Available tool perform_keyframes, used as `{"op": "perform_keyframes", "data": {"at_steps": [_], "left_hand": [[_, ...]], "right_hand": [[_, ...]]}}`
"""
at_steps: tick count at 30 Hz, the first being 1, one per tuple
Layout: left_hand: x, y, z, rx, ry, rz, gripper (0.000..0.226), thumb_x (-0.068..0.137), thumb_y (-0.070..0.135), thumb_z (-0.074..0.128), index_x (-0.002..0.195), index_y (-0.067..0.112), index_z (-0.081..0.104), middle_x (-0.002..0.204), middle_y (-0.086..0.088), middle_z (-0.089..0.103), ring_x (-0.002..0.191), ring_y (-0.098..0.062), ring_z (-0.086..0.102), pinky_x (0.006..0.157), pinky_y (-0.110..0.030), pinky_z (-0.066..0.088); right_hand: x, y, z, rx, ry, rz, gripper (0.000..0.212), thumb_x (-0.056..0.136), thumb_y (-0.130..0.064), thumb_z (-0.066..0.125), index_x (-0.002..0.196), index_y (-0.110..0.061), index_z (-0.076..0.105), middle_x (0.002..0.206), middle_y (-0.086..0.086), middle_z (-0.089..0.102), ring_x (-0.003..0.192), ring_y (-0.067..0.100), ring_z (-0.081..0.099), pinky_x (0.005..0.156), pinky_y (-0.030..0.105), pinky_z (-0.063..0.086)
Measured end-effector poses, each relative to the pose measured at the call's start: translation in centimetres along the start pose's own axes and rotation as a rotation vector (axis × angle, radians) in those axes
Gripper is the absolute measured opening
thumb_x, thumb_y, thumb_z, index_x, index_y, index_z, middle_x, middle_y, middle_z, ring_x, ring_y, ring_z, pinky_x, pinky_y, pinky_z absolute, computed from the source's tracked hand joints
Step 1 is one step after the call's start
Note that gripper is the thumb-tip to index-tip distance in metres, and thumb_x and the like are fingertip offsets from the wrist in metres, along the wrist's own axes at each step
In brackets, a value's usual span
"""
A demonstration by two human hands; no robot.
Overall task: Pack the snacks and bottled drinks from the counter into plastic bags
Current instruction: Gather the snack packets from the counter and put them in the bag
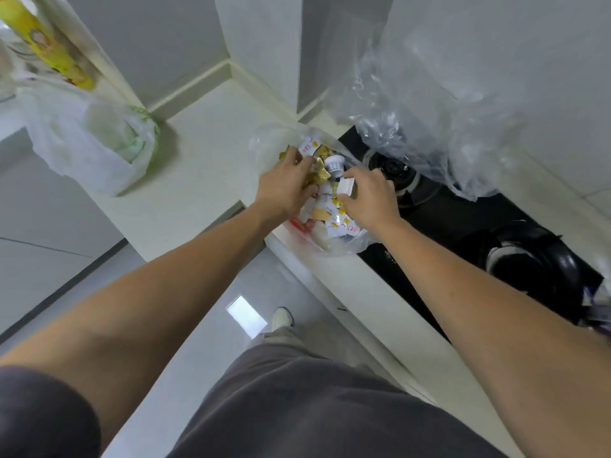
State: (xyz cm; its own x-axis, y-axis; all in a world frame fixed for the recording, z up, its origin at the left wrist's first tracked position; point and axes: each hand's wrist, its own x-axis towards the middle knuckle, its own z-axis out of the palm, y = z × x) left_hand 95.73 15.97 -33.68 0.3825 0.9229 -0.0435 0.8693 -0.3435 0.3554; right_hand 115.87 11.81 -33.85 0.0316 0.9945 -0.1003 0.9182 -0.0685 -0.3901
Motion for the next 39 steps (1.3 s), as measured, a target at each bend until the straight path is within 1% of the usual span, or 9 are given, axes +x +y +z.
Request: {"op": "perform_keyframes", "data": {"at_steps": [3, 9, 11, 15, 23, 26, 31, 35, 39], "left_hand": [[0.5, 0.1, 0.5, 0.004, -0.022, 0.042, 0.053, 0.092, 0.035, 0.069, 0.14, 0.025, 0.049, 0.139, -0.009, 0.044, 0.117, -0.033, 0.054, 0.07, -0.045, 0.056], [-1.4, 1.3, 1.5, 0.0, -0.005, 0.157, 0.047, 0.096, 0.037, 0.058, 0.14, 0.022, 0.05, 0.135, -0.008, 0.047, 0.12, -0.031, 0.051, 0.071, -0.043, 0.055], [-2.4, 2.4, 1.8, 0.002, -0.002, 0.169, 0.044, 0.097, 0.036, 0.054, 0.138, 0.02, 0.051, 0.132, -0.009, 0.048, 0.117, -0.032, 0.052, 0.072, -0.045, 0.055], [-4.6, 6.2, 2.8, 0.042, 0.003, 0.25, 0.043, 0.097, 0.034, 0.054, 0.136, 0.016, 0.053, 0.125, -0.01, 0.052, 0.112, -0.031, 0.052, 0.074, -0.044, 0.053], [-9.6, 19.5, 6.2, 0.071, -0.008, 0.365, 0.045, 0.098, 0.038, 0.054, 0.137, 0.016, 0.052, 0.124, -0.01, 0.055, 0.114, -0.032, 0.052, 0.082, -0.045, 0.05], [-11.9, 25.6, 8.5, 0.07, -0.05, 0.422, 0.045, 0.097, 0.038, 0.055, 0.137, 0.018, 0.052, 0.124, -0.008, 0.055, 0.111, -0.031, 0.053, 0.082, -0.047, 0.052], [-14.8, 35.2, 12.8, 0.049, -0.082, 0.526, 0.046, 0.098, 0.037, 0.057, 0.138, 0.016, 0.053, 0.122, -0.007, 0.057, 0.109, -0.031, 0.053, 0.082, -0.048, 0.052], [-16.2, 40.7, 15.4, 0.039, -0.15, 0.576, 0.046, 0.098, 0.036, 0.057, 0.139, 0.017, 0.052, 0.126, -0.007, 0.057, 0.112, -0.032, 0.053, 0.081, -0.047, 0.052], [-15.9, 44.5, 17.3, 0.008, -0.215, 0.606, 0.044, 0.098, 0.036, 0.057, 0.138, 0.018, 0.053, 0.128, -0.006, 0.057, 0.119, -0.031, 0.052, 0.088, -0.047, 0.052]], "right_hand": [[-0.4, 1.1, 0.1, -0.02, -0.065, 0.042, 0.048, 0.087, -0.041, 0.078, 0.129, -0.021, 0.064, 0.125, 0.0, 0.067, 0.122, 0.028, 0.054, 0.1, 0.047, 0.043], [-4.0, 3.6, -0.9, 0.02, 0.049, 0.034, 0.036, 0.09, -0.035, 0.072, 0.123, -0.019, 0.064, 0.118, -0.001, 0.066, 0.113, 0.026, 0.054, 0.094, 0.043, 0.041], [-5.6, 4.4, -1.4, 0.036, 0.094, 0.021, 0.034, 0.092, -0.032, 0.071, 0.123, -0.02, 0.064, 0.115, -0.002, 0.065, 0.114, 0.024, 0.054, 0.095, 0.04, 0.041], [-9.8, 6.9, -2.7, 0.023, 0.146, 0.039, 0.036, 0.093, -0.031, 0.072, 0.125, -0.019, 0.063, 0.121, -0.003, 0.064, 0.119, 0.022, 0.053, 0.098, 0.041, 0.043], [-22.8, 15.2, -6.3, -0.026, 0.195, 0.089, 0.046, 0.093, -0.035, 0.071, 0.135, -0.022, 0.059, 0.128, -0.003, 0.06, 0.122, 0.023, 0.051, 0.099, 0.044, 0.045], [-28.3, 19.1, -8.0, -0.056, 0.194, 0.15, 0.048, 0.093, -0.036, 0.071, 0.137, -0.022, 0.057, 0.131, -0.002, 0.059, 0.126, 0.024, 0.05, 0.101, 0.045, 0.045], [-36.0, 26.2, -10.7, -0.117, 0.204, 0.26, 0.047, 0.093, -0.038, 0.069, 0.135, -0.02, 0.058, 0.129, 0.0, 0.058, 0.124, 0.026, 0.05, 0.097, 0.043, 0.046], [-40.0, 31.4, -12.0, -0.108, 0.208, 0.377, 0.045, 0.091, -0.037, 0.071, 0.131, -0.021, 0.059, 0.126, 0.001, 0.059, 0.123, 0.027, 0.053, 0.097, 0.044, 0.046], [-41.4, 35.5, -12.8, -0.092, 0.206, 0.477, 0.043, 0.091, -0.033, 0.071, 0.129, -0.017, 0.06, 0.126, 0.005, 0.06, 0.121, 0.032, 0.053, 0.097, 0.045, 0.047]]}}
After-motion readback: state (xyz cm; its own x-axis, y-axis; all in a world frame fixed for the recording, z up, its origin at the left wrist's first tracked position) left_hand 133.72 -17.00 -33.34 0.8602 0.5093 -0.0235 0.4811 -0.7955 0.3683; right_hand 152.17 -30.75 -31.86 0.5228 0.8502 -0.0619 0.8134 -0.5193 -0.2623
